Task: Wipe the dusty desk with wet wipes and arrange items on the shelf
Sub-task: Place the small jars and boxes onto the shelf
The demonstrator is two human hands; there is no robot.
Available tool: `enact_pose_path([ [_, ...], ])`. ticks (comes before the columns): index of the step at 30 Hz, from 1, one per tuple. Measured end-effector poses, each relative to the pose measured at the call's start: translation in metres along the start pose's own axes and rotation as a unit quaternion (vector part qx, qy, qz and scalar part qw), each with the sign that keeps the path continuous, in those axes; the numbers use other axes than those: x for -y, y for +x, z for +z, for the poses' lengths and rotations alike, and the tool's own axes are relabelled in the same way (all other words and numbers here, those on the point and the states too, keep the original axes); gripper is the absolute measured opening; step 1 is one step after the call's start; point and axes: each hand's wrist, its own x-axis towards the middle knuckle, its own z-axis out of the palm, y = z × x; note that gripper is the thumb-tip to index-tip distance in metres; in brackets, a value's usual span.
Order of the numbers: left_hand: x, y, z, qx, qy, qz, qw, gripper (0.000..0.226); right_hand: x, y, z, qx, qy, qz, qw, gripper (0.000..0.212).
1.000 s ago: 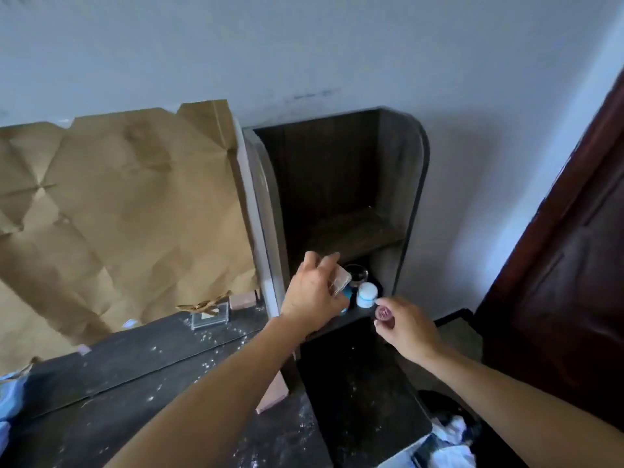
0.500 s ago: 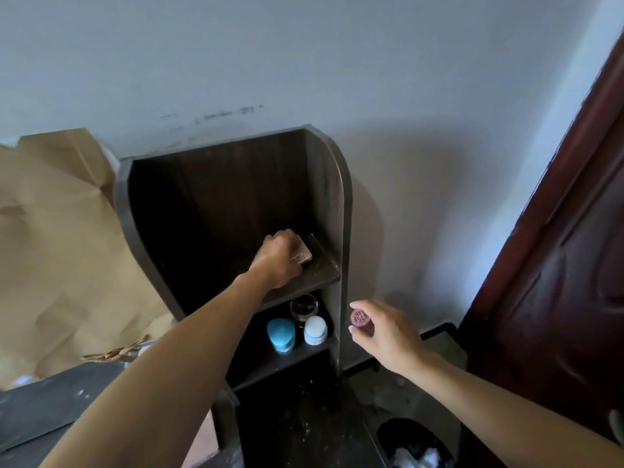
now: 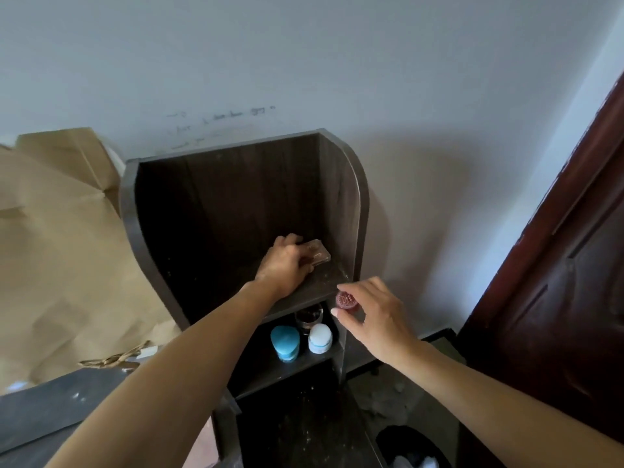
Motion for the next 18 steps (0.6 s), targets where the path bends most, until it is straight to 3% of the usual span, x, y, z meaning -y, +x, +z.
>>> enact_pose_path([
  [8,0.018,-0.045,-0.016,-0.066,-0.024,-0.040,0.997,0.034,0.023,0.044,0.026,0.042,-0.004,-0.022,0.999,0.039],
  [14,0.023,-0.108,-0.024,-0.146,-0.011,0.003,0.989,0.027,0.023,0.056,0.046,0.038,-0.027,0.028,0.999,0.015],
  [18,0.030,-0.146,-0.030,-0.190,-0.012,0.004,0.982,0.022,0.027,0.057,0.054,0.025,-0.040,0.037,0.998,0.018],
])
